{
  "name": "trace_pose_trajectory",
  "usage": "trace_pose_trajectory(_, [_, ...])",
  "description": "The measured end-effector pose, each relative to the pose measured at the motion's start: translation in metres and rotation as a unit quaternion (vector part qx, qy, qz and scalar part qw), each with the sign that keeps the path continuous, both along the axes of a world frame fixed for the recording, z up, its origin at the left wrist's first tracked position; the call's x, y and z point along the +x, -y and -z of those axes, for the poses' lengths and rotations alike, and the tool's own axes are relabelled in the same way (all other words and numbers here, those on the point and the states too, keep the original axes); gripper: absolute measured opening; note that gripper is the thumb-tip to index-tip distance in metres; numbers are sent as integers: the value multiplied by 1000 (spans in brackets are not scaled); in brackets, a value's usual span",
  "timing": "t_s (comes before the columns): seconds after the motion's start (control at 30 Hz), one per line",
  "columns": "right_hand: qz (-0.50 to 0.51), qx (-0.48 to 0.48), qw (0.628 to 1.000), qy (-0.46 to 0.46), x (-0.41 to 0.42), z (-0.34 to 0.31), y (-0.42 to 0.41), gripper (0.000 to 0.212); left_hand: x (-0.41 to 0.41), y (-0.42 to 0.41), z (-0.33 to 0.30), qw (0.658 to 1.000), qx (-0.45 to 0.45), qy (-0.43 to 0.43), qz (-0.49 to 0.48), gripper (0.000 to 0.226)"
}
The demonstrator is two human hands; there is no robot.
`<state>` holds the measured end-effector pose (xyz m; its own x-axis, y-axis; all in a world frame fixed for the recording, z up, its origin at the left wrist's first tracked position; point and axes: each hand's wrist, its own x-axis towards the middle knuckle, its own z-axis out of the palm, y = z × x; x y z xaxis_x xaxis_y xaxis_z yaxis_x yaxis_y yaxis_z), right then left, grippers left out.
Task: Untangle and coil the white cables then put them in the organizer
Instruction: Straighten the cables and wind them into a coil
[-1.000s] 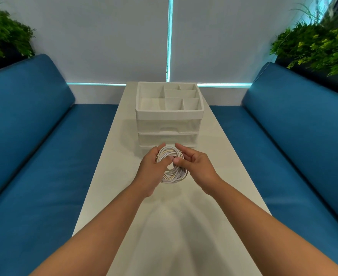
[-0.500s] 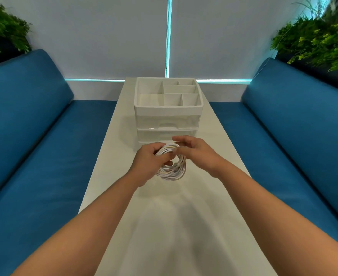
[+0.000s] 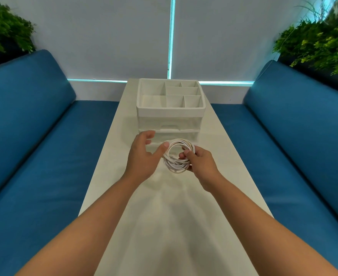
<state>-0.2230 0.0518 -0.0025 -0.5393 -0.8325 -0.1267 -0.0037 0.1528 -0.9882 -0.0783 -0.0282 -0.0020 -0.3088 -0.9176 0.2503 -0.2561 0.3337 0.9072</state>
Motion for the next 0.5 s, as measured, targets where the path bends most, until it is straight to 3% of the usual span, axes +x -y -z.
trace_pose_trajectory(0.1, [69, -28, 997, 21, 8, 4, 5, 24, -7, -13, 16, 981, 175, -66, -49, 61])
trace_pose_trajectory(0.17, [85, -42, 995, 23, 16, 5, 7, 22, -13, -20, 24, 948, 294, -122, 11, 70])
trace_pose_trajectory(0.2, [83, -54, 995, 30, 20, 5, 7, 21, -16, -23, 24, 926, 331, -174, 54, 63])
trace_pose_trajectory(0.3, [46, -107, 992, 49, 31, 4, 2, 17, -20, -25, 10, 867, 375, -313, 100, 47])
trace_pose_trajectory(0.5, [-4, -146, 988, 47, 27, 5, -6, 22, -20, -26, 8, 871, 385, -297, 72, 46])
